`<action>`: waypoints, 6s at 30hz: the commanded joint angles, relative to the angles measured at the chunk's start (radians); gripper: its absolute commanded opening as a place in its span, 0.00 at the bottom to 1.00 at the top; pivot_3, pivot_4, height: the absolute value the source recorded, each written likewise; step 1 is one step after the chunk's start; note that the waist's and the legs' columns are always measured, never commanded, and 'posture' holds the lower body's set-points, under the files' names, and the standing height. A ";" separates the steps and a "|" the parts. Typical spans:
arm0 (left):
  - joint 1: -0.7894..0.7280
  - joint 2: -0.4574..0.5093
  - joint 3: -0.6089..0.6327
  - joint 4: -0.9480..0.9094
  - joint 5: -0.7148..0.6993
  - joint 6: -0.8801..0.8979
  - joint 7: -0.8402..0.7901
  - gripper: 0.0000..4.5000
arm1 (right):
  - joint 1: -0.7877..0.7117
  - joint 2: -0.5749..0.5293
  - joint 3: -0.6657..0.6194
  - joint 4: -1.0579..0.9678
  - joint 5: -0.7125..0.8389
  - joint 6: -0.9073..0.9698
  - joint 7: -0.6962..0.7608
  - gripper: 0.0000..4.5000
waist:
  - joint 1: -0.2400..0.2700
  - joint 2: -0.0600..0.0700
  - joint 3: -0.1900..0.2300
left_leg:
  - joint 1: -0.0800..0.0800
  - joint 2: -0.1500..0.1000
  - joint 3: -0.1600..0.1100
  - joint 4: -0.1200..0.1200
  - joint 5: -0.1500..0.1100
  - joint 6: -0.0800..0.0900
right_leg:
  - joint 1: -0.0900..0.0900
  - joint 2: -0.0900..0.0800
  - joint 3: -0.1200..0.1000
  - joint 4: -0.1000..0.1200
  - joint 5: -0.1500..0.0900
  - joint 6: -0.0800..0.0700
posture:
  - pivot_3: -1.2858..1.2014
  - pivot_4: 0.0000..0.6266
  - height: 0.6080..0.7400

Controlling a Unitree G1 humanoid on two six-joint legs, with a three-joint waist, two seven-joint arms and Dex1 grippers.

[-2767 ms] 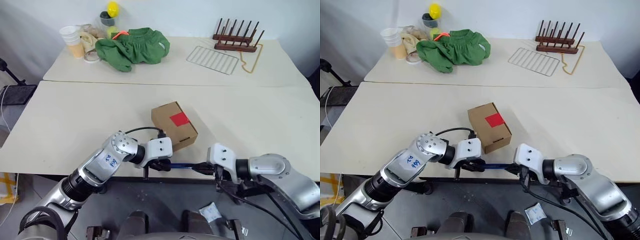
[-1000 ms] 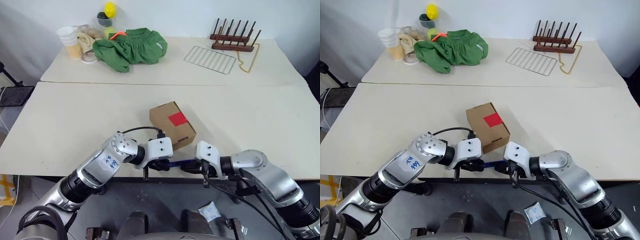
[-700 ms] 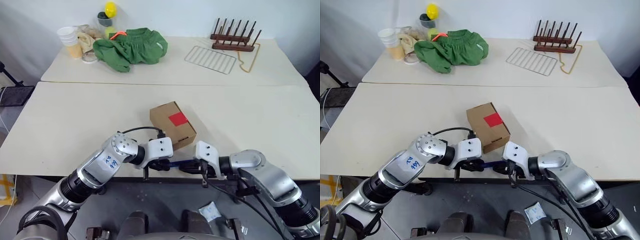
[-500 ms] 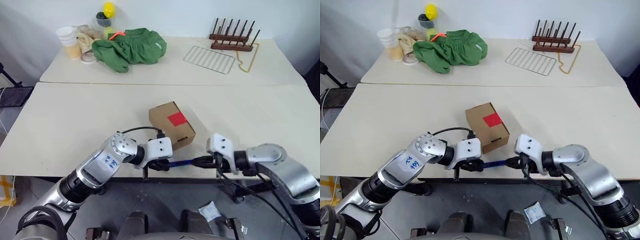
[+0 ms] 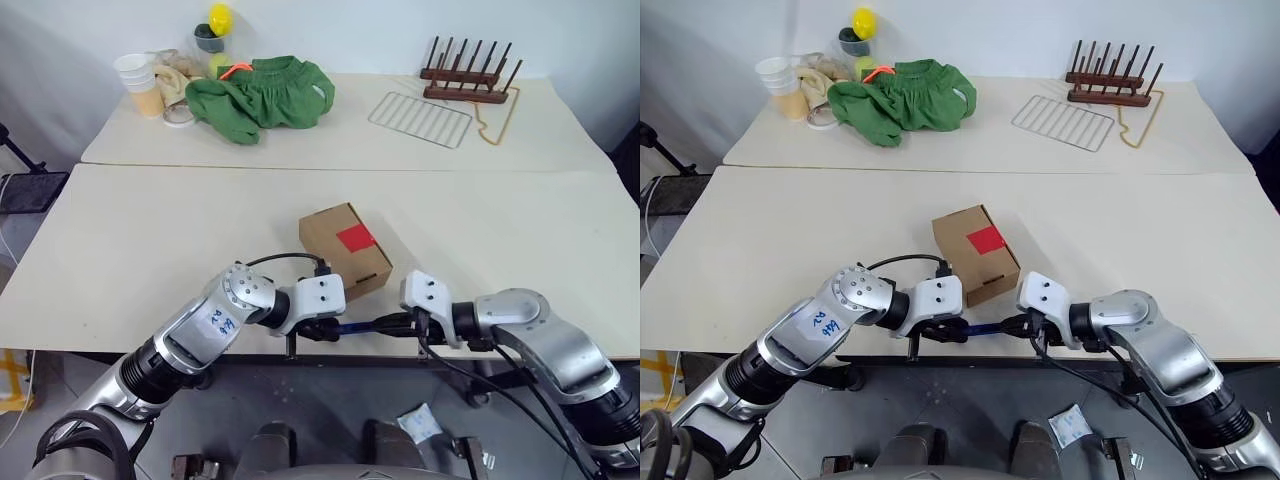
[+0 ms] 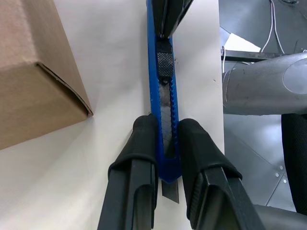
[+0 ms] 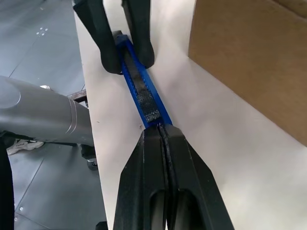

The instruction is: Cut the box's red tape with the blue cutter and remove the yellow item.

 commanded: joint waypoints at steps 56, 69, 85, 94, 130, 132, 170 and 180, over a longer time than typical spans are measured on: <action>0.197 -0.033 0.212 0.033 0.107 -0.803 0.027 0.10 | -0.372 -0.184 -0.043 0.203 1.658 0.712 -1.152 0.99 | -0.001 0.003 0.002 | -0.005 0.006 0.004 0.002 -0.003 -0.001 | -0.006 0.004 0.000 -0.003 0.001 -0.002 | 0.52 0.24 1.00; 0.184 -0.040 0.218 0.016 0.107 -0.763 0.030 0.10 | -0.334 -0.196 -0.028 0.184 1.658 0.688 -1.158 0.25 | -0.001 0.003 0.002 | -0.006 0.006 0.004 0.002 -0.003 -0.001 | -0.007 0.004 0.000 -0.003 0.001 -0.002 | 0.52 0.24 1.00; 0.184 -0.033 0.218 0.013 0.103 -0.758 0.021 0.10 | -0.326 -0.168 -0.036 0.206 1.647 0.648 -1.184 0.25 | -0.001 0.003 0.002 | -0.007 0.006 0.004 0.002 -0.003 -0.001 | -0.007 0.004 0.000 -0.003 0.001 -0.002 | 0.52 0.24 1.00; 0.193 -0.029 0.220 0.008 0.105 -0.757 0.012 0.10 | -0.329 -0.159 -0.055 0.222 1.635 0.640 -1.166 0.25 | -0.001 0.003 0.002 | -0.007 0.006 0.004 0.002 -0.003 -0.001 | -0.007 0.005 0.000 -0.003 0.001 -0.002 | 0.52 0.24 1.00; 0.244 -0.005 0.221 -0.031 0.064 -0.735 -0.020 0.10 | -0.346 -0.163 -0.053 0.217 1.658 0.645 -1.140 0.86 | -0.001 0.003 0.002 | -0.016 0.006 0.004 0.003 -0.003 -0.001 | -0.016 0.005 -0.001 -0.001 0.002 -0.003 | 0.52 0.24 1.00; 0.240 -0.005 0.221 -0.029 0.068 -0.731 -0.017 0.10 | -0.346 -0.169 -0.045 0.211 1.658 0.662 -1.128 0.86 | -0.001 0.003 0.002 | -0.016 0.006 0.004 0.003 -0.003 -0.001 | -0.016 0.005 -0.001 -0.001 0.002 -0.003 | 0.52 0.24 1.00; 0.225 -0.017 0.199 -0.043 0.100 -0.628 -0.002 0.10 | -0.316 -0.164 -0.001 0.206 1.614 0.678 -1.165 0.03 | -0.001 0.003 0.002 | -0.016 0.006 0.004 0.004 -0.003 -0.001 | -0.016 0.005 0.000 -0.001 0.002 -0.003 | 0.52 0.24 1.00; 0.234 -0.037 0.245 -0.066 0.037 -0.580 0.005 0.25 | -0.310 -0.166 -0.006 0.217 1.590 0.683 -1.149 0.03 | -0.001 0.003 0.002 | -0.016 0.006 0.004 0.004 -0.003 -0.001 | -0.016 0.005 0.000 -0.001 0.002 -0.003 | 0.52 0.24 1.00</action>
